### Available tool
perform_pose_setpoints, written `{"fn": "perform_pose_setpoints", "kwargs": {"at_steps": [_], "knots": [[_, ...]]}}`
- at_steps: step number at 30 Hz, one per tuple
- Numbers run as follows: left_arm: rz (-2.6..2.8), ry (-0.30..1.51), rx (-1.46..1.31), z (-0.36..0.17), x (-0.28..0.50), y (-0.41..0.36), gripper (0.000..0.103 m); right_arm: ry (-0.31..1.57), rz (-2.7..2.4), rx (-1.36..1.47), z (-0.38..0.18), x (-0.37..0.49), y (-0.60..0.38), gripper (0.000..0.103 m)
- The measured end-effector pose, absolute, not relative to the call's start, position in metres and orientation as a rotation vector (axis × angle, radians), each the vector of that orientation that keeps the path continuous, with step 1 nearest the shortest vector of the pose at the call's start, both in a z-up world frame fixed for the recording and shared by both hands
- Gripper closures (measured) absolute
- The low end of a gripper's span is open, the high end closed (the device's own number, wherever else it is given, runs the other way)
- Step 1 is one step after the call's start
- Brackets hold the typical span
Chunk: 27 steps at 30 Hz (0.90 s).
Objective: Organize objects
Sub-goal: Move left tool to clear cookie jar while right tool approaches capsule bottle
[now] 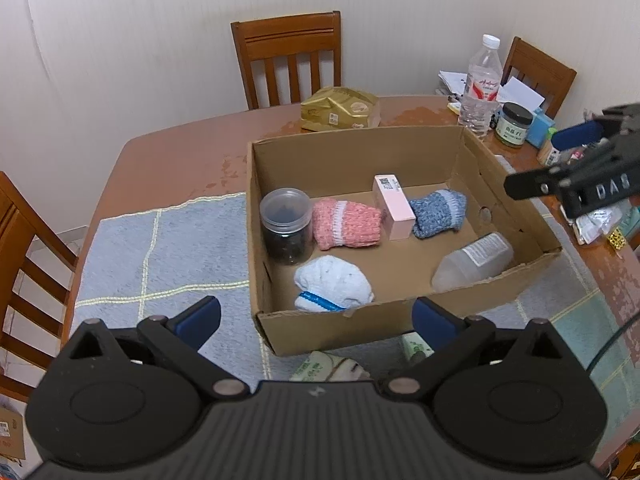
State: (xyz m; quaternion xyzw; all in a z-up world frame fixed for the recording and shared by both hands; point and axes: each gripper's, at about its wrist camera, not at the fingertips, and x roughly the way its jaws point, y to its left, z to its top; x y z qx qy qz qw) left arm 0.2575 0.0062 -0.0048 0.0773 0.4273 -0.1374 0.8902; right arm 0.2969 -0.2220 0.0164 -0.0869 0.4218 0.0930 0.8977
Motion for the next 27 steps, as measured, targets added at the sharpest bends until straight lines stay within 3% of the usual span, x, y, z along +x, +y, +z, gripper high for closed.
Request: {"fn": "perform_pose_setpoints", "kwargs": {"at_steps": [16, 27], "knots": [[-0.263, 0.871, 0.091, -0.031, 0.194, -0.005, 0.002, 0.857, 0.086, -0.034, -0.022, 0.203, -0.244, 0.0], [-0.23, 0.969, 0.062, -0.076, 0.159, -0.011, 0.002, 0.9, 0.069, -0.037, -0.06, 0.155, -0.254, 0.0]]}}
